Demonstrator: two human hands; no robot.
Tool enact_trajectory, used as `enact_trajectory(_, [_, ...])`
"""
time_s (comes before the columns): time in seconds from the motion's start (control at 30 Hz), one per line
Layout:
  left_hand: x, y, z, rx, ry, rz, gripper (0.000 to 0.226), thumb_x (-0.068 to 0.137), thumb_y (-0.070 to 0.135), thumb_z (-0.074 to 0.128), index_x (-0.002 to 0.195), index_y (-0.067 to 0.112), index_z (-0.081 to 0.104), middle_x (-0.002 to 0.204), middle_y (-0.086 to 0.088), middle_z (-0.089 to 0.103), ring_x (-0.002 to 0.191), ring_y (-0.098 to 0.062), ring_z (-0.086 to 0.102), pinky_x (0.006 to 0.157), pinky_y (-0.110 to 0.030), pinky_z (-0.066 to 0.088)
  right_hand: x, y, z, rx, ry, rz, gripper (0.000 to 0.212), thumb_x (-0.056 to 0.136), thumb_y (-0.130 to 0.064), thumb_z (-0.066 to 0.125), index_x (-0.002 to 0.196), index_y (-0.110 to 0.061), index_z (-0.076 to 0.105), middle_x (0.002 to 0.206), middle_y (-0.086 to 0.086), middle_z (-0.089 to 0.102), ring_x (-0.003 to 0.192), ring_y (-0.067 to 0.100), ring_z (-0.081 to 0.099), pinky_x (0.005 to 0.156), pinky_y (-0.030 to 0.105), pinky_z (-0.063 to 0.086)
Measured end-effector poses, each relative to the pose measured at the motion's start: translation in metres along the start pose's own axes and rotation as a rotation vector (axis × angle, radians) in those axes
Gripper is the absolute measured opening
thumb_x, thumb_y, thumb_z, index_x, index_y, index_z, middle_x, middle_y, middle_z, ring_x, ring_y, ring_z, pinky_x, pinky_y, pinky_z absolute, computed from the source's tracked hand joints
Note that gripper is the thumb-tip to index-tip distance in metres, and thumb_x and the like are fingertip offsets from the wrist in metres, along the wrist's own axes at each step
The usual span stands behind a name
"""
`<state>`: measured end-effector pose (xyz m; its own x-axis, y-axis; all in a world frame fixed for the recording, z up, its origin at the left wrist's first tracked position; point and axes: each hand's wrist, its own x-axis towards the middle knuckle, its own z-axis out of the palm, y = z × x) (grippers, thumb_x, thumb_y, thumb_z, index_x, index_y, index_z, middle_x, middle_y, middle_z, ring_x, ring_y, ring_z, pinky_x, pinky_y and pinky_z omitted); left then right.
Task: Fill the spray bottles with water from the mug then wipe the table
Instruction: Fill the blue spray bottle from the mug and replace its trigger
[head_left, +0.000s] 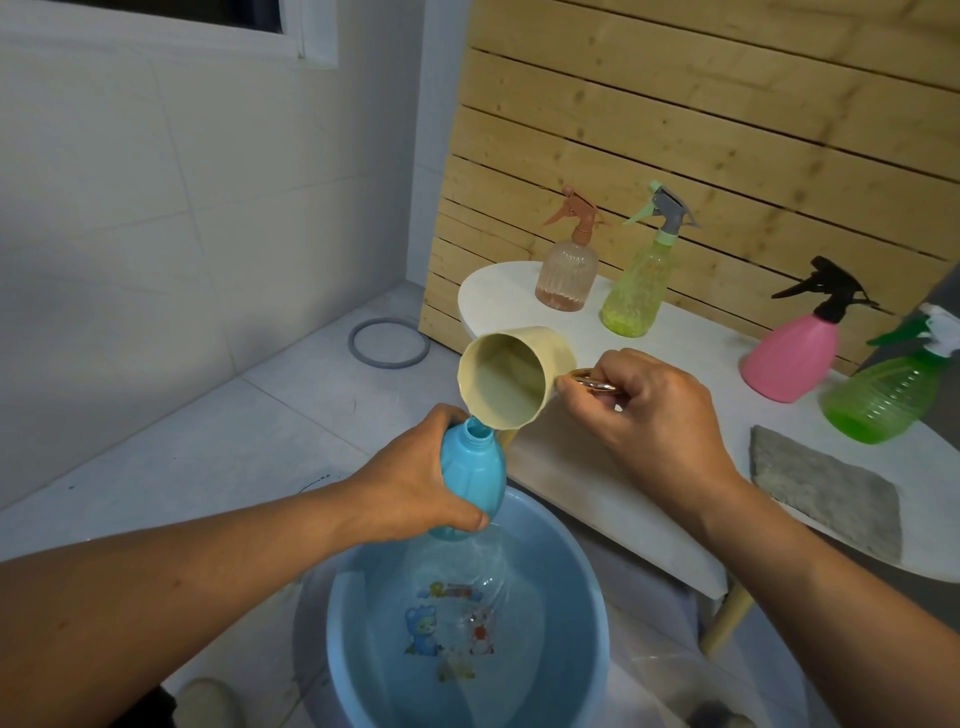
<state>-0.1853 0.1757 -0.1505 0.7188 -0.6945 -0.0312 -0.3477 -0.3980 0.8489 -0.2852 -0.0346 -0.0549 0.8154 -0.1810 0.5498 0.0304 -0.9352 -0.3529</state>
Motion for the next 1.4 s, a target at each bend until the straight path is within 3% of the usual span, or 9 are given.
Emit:
enact_trajectory(0.4, [0.0013,-0.0017,0.0004,0.006,-0.007,0.001,0.092,0.062,0.034,0.097,0.131,0.042,0.035,0.119,0.018,0.055,0.107,-0.010,0.062,0.082,-0.032,0.063,-0.0005,0.0004,0.0010,-0.039,0.010,-0.037,0.044,0.089,-0.046,0.062,0.060,-0.021,0.040,0.060,-0.004,0.045,0.061,0.021,0.044,0.055,0.035,0.038])
enact_trajectory(0.87, [0.0006,-0.0026,0.0012,0.018,-0.006,0.012,0.092,0.063,0.034,0.097,0.131,0.042,0.035,0.119,0.019,0.054,0.107,-0.008,0.062,0.081,-0.030,0.064,-0.0020,0.0009,0.0024,-0.106,0.049,-0.111,0.045,0.090,-0.045,0.061,0.060,-0.031,0.030,0.060,-0.008,0.042,0.060,0.018,0.041,0.054,0.029,0.027])
enact_trajectory(1.4, [0.0000,-0.0007,0.0017,0.009,-0.012,0.011,0.092,0.064,0.031,0.097,0.130,0.042,0.035,0.119,0.019,0.054,0.107,-0.010,0.061,0.081,-0.029,0.063,-0.0036,0.0011,0.0029,-0.132,0.114,-0.186,0.039,0.091,-0.049,0.056,0.064,-0.030,0.035,0.062,-0.009,0.041,0.062,0.019,0.042,0.053,0.029,0.030])
